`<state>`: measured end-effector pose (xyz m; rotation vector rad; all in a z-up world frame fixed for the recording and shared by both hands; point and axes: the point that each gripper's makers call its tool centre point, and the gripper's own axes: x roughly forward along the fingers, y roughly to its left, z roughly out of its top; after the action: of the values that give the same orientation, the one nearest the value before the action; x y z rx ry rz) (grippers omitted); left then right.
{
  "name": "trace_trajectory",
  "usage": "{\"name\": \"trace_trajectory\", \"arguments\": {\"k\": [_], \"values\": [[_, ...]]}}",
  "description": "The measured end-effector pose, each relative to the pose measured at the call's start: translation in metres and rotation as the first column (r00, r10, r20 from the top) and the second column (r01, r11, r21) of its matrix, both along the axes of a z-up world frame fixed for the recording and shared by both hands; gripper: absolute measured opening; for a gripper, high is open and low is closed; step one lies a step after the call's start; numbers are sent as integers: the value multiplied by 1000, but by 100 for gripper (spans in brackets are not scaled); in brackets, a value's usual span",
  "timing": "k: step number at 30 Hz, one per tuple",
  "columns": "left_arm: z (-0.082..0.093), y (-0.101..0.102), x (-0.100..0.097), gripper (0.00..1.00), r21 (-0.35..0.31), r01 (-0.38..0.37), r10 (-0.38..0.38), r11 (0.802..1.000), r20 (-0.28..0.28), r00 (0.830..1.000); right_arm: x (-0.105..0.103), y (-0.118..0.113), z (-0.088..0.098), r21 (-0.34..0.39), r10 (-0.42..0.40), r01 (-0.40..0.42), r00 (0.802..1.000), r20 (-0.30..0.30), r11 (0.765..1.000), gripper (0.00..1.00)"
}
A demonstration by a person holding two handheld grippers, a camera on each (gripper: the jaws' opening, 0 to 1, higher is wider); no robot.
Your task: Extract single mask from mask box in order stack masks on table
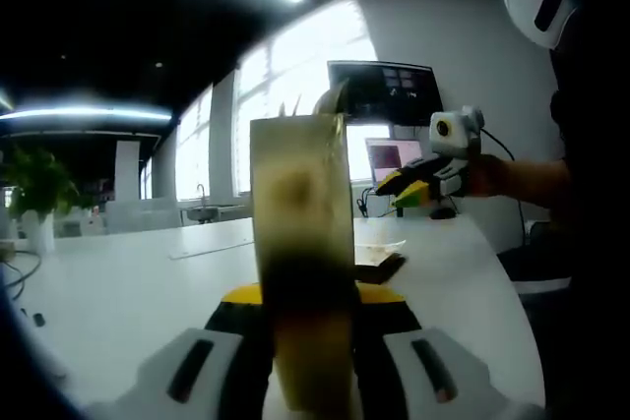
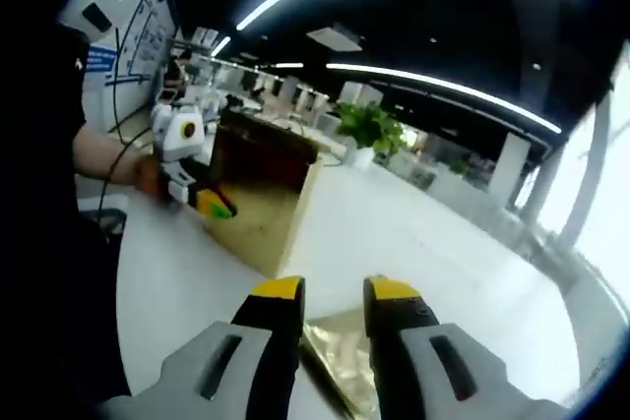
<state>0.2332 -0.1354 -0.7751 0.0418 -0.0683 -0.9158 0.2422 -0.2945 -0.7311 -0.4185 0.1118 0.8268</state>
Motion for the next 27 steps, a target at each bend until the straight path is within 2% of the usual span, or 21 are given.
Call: {"name": "trace_trajectory", "arguments": {"k": [6, 12, 14, 20, 25, 27], "values": [[0, 0, 0, 33, 1, -2, 2, 1000, 0, 1000, 1, 1, 9, 42, 4, -4, 1000, 7, 999, 23], [0, 0, 1, 32, -1, -1, 1, 1000, -4, 1000, 8, -4, 21, 110, -36, 33, 999, 21, 993, 23], [0, 1, 1, 31, -35, 7, -9, 999, -42, 999, 9, -6, 22, 135, -45, 43, 999, 17, 990, 23], [1, 3, 2, 30, -59, 2, -6, 998, -71, 997, 8, -5, 19, 145, -54, 52, 999, 7, 988, 23], [2, 9, 7, 30, -117, -14, -2, 993, -138, 990, 8, -8, 20, 196, -63, 65, 998, -14, 978, 23], [2, 10, 7, 30, -122, -16, -2, 992, -143, 990, 8, -9, 20, 207, -69, 71, 997, -18, 976, 23]]}}
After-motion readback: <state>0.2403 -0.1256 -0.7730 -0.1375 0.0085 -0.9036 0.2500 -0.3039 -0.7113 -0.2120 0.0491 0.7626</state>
